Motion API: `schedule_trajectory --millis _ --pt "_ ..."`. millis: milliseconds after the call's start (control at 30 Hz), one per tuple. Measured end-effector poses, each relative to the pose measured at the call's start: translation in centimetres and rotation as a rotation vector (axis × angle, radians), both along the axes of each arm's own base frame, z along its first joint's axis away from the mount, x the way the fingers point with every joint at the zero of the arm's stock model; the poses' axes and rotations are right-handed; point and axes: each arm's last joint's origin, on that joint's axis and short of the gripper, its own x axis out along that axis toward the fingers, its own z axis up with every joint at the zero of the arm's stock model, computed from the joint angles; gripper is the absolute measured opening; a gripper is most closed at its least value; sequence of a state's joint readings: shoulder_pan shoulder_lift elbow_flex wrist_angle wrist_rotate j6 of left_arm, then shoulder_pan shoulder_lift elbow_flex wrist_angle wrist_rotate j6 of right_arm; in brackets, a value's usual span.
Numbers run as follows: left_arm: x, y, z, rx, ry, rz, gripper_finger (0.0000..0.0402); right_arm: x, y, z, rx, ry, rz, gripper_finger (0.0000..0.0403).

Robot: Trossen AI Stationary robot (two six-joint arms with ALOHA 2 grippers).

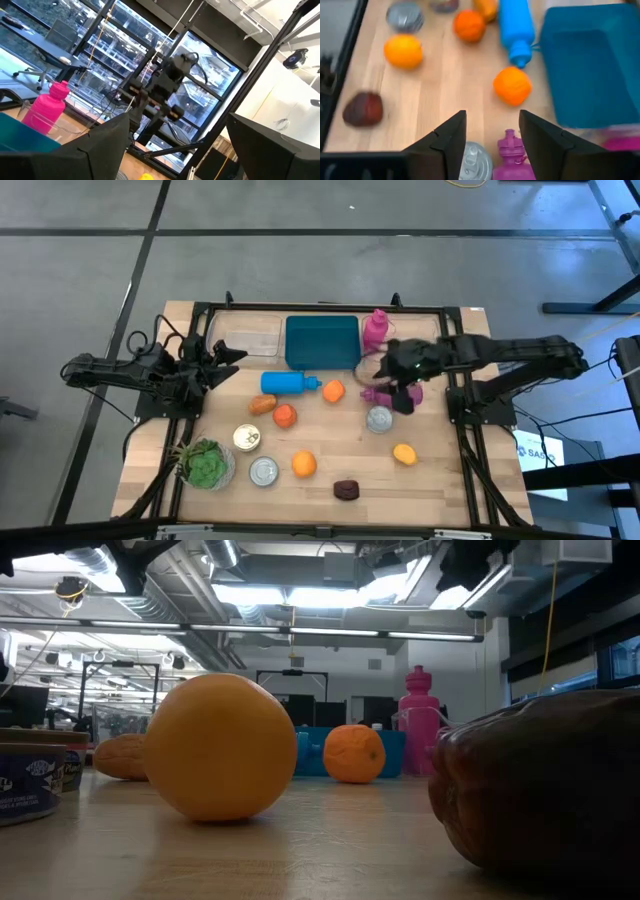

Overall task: Pick & Place Food Item
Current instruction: Put the purple tumbler into the right transparent bin

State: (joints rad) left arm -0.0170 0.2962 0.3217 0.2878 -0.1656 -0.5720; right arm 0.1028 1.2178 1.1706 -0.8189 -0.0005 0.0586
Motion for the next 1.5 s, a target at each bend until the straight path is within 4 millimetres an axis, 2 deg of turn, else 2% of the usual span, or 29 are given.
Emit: schedule_trajectory --millis 100,233,467,567,733,1000,1233,1500 --pt "0.0 0.0 0.0 0.002 0.0 -0.007 0.0326 1.2 1.1 -1.4 -0.036 0.058 0.095 0.0204" --pt "0.0 -0.1 0.0 0.011 0.001 -0.024 0.0326 2.6 1.9 -3.3 -0.076 0.131 0.136 0.0235" --pt "0.0 -0.1 0.0 0.026 0.003 -0.022 0.0326 4.5 2.4 -6.5 -0.108 0.271 0.144 0.0294" --pt "0.0 -0.1 0.0 0.03 0.003 -0.035 0.0326 5.2 2.3 -7.6 -0.184 0.308 0.122 0.0307" --pt "0.0 -0.1 0.0 0.026 0.002 -0.044 0.0326 5.4 2.1 -8.1 -0.278 0.324 0.079 0.031" --pt "0.0 -0.1 0.0 0.026 0.002 -0.043 0.0326 5.2 1.5 -8.3 -0.286 0.354 0.058 0.0297" --pt "0.0 -0.2 0.0 0.028 0.003 -0.052 0.0326 4.7 0.3 -9.7 -0.26 0.41 -0.02 0.029" --pt "0.0 -0.2 0.0 0.028 0.003 -0.052 0.0326 4.4 -0.4 -11.3 -0.281 0.439 -0.004 0.029"
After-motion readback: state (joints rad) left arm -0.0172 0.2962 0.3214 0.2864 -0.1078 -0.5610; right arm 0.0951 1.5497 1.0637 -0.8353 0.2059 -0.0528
